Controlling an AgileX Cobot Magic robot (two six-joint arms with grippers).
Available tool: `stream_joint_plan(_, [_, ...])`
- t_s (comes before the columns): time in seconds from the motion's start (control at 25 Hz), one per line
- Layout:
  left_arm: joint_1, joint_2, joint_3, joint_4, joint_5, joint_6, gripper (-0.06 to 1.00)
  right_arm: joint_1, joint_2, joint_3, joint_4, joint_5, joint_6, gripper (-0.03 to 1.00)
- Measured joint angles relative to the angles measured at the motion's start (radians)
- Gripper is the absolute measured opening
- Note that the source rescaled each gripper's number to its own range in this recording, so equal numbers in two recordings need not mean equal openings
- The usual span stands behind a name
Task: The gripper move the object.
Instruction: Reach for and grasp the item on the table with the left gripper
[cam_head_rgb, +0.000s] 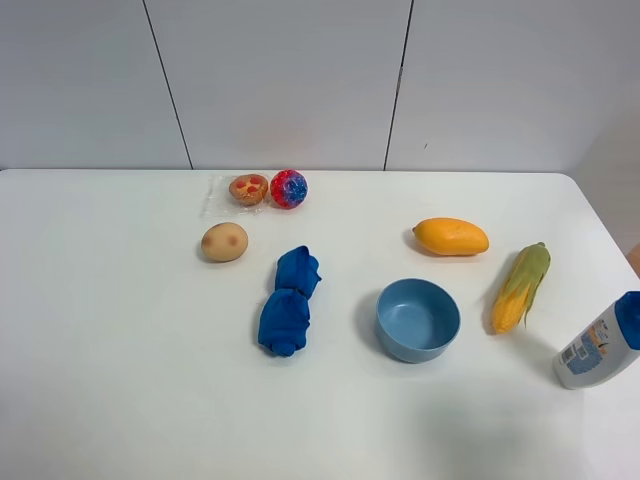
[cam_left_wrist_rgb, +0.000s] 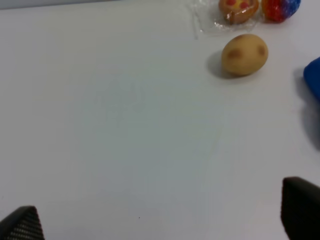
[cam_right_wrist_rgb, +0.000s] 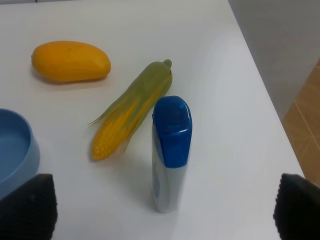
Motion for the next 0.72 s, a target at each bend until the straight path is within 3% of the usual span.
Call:
stream_joint_plan(0.4, [0.000,0.031,0.000,-0.009,0.000,0.009,0.94,0.000,0.000,0.000,0.000,0.000,0.000,1.00])
stream_joint_plan(0.6, [0.000,0.204,-0.011,-0.056,-0.015,0.057,0.94,0.000,0.000,0.000,0.000,0.000,0.000,1.00])
stream_joint_plan(0.72, [0.000,0.357,-0.051,-0.110,-0.101,0.114,0.94,0.000,0.000,0.000,0.000,0.000,0.000,1.00])
